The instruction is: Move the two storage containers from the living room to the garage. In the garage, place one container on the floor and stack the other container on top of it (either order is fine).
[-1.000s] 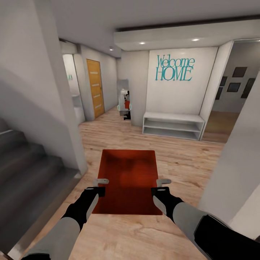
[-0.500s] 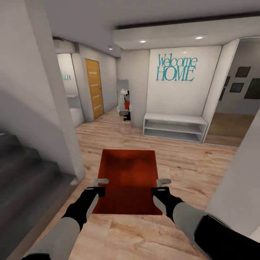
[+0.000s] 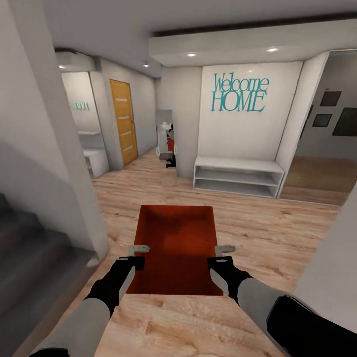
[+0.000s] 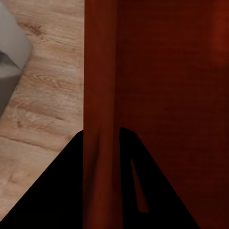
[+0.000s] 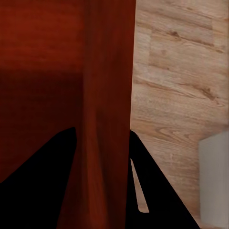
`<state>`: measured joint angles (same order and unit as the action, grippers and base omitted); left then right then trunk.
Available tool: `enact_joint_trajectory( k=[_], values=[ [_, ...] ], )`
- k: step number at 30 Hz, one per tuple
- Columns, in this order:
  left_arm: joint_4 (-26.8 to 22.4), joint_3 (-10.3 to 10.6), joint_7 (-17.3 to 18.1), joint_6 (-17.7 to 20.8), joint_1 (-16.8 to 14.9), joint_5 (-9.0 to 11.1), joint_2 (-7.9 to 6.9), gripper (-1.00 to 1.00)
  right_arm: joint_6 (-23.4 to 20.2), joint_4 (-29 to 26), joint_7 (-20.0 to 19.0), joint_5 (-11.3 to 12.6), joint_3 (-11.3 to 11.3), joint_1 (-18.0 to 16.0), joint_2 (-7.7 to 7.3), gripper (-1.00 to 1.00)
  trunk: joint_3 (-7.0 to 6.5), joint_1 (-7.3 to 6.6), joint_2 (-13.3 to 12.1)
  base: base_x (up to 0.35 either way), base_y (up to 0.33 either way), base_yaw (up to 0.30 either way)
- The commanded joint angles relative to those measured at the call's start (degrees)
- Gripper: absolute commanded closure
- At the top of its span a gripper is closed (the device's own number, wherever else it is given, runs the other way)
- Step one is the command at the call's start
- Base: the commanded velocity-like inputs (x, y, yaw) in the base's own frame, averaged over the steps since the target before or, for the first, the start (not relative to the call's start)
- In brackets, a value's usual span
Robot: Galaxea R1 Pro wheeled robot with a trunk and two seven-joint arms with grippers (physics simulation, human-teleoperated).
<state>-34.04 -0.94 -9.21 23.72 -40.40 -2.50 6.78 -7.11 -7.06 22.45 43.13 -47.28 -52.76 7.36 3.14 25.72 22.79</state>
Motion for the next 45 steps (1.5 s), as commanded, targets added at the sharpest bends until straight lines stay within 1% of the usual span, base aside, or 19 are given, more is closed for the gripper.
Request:
enact_joint_trajectory(
  k=[1,45],
  values=[
    [0.09,-0.29,-0.02,0.37,-0.03,-0.06,0.88,1.0,3.15,-1.74,0.14,-1.3,-2.91,-0.06,0.02,1.0,0.13,0.07,0.13,0.322,0.0,-0.006],
    [0.1,-0.29,-0.02,0.36,-0.03,-0.05,0.93,1.0,3.15,-1.72,0.14,-1.36,-2.91,-0.06,0.02,1.0,0.13,0.07,0.13,0.322,0.0,0.0]
  ],
)
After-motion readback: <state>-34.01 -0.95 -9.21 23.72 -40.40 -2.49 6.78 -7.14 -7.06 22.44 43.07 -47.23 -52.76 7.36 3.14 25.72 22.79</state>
